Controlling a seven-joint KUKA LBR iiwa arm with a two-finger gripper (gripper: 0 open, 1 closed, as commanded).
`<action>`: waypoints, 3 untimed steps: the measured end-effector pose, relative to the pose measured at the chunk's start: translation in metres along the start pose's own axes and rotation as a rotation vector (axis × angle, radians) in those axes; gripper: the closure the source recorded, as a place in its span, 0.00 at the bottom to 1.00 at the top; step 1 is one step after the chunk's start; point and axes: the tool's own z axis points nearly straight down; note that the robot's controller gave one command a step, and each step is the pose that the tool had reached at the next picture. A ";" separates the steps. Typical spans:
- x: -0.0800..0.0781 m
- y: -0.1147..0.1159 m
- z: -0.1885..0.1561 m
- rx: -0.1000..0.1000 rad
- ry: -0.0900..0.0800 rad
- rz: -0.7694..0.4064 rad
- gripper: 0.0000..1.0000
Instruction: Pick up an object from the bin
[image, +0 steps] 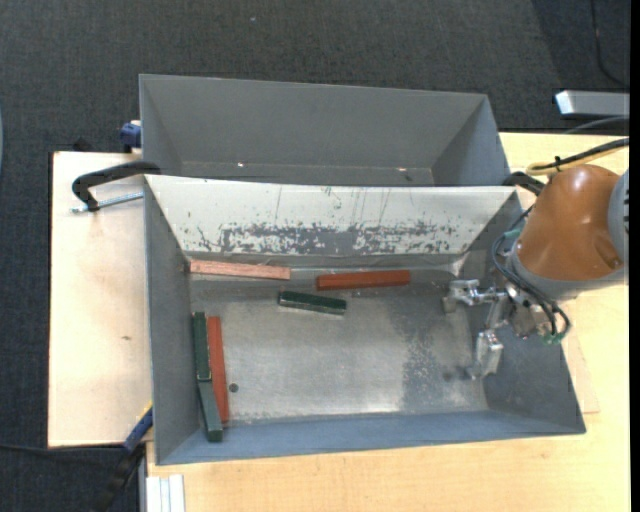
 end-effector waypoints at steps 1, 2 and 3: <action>-0.009 0.009 -0.036 0.000 -0.001 -0.106 0.00; -0.057 0.030 -0.086 0.001 -0.004 -0.131 0.00; -0.068 0.083 -0.090 0.000 -0.002 -0.253 0.00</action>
Offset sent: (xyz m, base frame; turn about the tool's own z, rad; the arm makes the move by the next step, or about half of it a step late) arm 0.0560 0.0430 0.0899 -0.1291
